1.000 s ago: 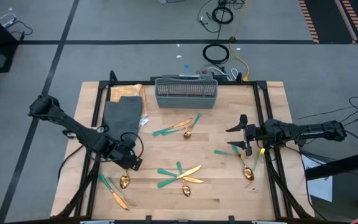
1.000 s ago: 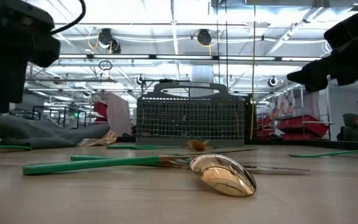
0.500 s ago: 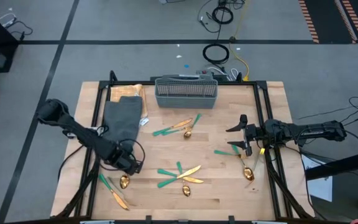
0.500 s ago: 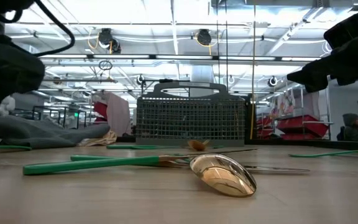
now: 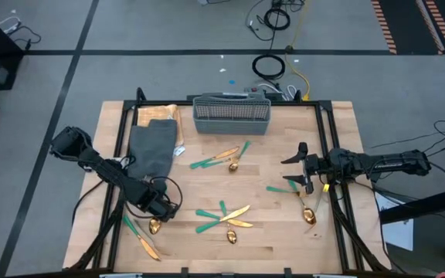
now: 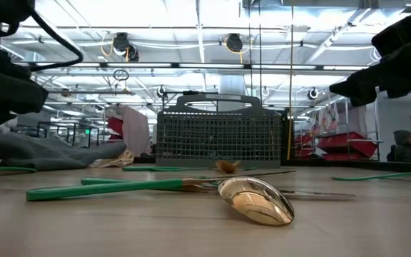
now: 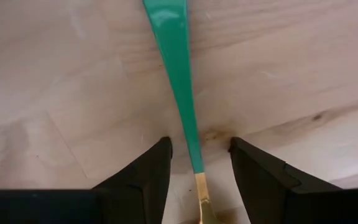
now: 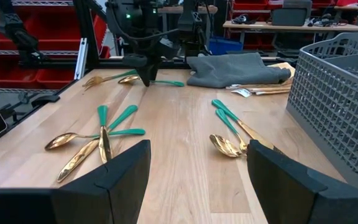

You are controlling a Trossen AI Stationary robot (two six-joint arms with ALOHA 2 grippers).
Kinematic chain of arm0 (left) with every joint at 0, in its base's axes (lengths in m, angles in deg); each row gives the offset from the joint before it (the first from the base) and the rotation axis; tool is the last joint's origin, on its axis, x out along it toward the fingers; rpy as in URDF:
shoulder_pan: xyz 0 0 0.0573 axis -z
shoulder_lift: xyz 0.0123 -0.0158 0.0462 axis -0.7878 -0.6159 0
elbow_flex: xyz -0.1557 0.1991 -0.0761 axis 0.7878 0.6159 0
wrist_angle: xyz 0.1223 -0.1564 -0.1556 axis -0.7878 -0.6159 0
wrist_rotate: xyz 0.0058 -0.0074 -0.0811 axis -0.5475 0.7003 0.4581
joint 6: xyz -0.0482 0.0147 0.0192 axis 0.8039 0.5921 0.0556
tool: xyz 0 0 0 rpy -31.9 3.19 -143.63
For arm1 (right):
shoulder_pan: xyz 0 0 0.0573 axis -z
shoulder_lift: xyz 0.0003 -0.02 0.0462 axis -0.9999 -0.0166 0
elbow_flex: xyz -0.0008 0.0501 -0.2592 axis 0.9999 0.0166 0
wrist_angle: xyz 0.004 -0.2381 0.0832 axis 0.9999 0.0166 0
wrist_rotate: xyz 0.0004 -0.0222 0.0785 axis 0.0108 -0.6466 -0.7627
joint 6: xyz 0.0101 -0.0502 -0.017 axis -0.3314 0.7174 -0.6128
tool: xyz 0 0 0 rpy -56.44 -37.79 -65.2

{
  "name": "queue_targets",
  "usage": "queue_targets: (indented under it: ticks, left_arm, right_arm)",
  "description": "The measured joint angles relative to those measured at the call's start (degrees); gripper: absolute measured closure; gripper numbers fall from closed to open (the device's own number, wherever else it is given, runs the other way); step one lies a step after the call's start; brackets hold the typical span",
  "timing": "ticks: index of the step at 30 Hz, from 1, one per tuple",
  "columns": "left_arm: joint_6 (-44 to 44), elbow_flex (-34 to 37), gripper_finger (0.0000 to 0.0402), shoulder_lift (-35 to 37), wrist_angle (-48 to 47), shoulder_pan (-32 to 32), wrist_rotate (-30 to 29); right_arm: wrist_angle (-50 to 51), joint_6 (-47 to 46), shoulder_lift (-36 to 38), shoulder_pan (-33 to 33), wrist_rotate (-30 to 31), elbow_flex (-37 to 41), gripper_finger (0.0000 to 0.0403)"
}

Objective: Sort silverware
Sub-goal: Put the green spoon into the gray silverware basket

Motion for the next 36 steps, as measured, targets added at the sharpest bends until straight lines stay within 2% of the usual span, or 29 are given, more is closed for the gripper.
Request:
queue_targets:
  ticks: [3, 8, 16, 23, 27, 32, 34, 36]
  left_arm:
    - [-0.41, 0.12, 0.0265, 0.61, -0.83, -0.51, 0.22]
    - [-1.86, 0.42, 0.0379, 1.86, -2.42, -0.28, -0.19]
    - [-2.96, -1.87, 0.0392, 1.85, -3.97, -0.30, -4.75]
    - [-5.02, -8.76, 0.0393, 1.83, -6.00, -0.69, -22.22]
    - [-7.64, -12.25, 0.0393, 2.21, -2.84, -1.14, -39.05]
    - [-20.14, -12.61, 0.0393, 6.50, 10.32, -4.31, -57.74]
    - [-28.00, -12.61, 0.0393, 8.76, 17.36, -6.16, -61.55]
    - [-39.34, -12.61, 0.0393, 11.05, 27.26, -8.20, -62.74]
  right_arm:
    - [-0.04, 0.02, 0.00, 0.01, 0.00, 0.00, 0.0149]
    - [-0.04, 0.01, 0.02, 0.00, 0.00, 0.00, 0.0149]
    - [-0.02, 0.02, 0.00, 0.02, 0.00, 0.00, 0.0149]
    - [-0.42, 0.02, 0.00, 0.02, 0.02, 0.00, 0.0149]
    - [-0.52, 0.02, 0.00, 0.02, 0.02, 0.00, 0.0149]
    - [-0.52, 0.00, 0.00, 0.02, 0.04, 0.00, 0.0149]
    - [-0.55, -0.46, 0.00, 0.02, 0.04, 0.00, 0.0149]
    - [-0.55, -1.27, 0.00, 0.02, 0.04, 0.00, 0.0149]
